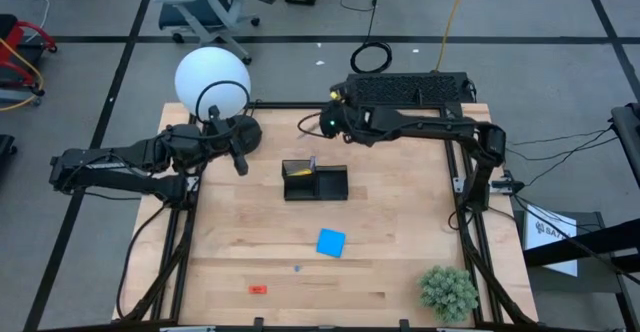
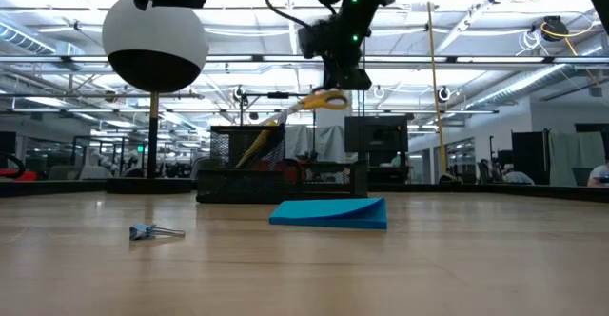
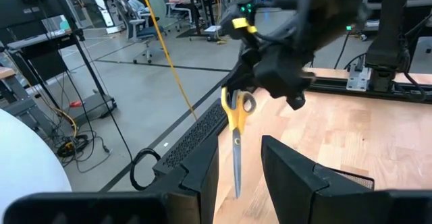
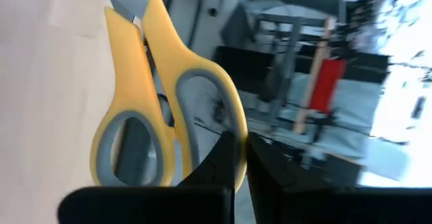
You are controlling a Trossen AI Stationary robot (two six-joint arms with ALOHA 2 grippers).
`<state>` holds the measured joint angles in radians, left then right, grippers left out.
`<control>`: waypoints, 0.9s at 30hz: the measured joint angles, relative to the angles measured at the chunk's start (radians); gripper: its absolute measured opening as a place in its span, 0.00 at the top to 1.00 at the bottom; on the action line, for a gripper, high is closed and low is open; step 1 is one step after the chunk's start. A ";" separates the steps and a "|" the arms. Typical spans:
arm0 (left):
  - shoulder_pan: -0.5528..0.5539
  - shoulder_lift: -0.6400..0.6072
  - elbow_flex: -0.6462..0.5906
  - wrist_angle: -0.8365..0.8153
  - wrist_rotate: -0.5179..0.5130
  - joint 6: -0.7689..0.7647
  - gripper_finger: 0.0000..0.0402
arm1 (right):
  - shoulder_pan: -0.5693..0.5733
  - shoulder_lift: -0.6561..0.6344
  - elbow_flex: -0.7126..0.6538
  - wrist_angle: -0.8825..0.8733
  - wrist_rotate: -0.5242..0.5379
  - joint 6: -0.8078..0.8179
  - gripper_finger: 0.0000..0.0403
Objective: Pick and place office supplies into organizer
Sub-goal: Put the yellow scissors into the black mesh desk organizer
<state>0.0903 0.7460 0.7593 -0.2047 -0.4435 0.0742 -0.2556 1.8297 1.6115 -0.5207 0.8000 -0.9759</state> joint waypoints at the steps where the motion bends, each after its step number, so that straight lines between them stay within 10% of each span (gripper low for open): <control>1: 0.000 0.000 0.000 0.000 0.000 0.000 0.70 | 0.010 0.000 0.000 0.011 0.024 -0.031 0.98; 27: 0.000 0.000 0.000 -0.003 -0.004 0.000 0.70 | 0.211 0.000 0.001 0.365 0.280 -0.655 0.98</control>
<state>0.0902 0.7456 0.7593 -0.2077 -0.4477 0.0746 -0.0445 1.8297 1.6123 -0.1555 1.0800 -1.6305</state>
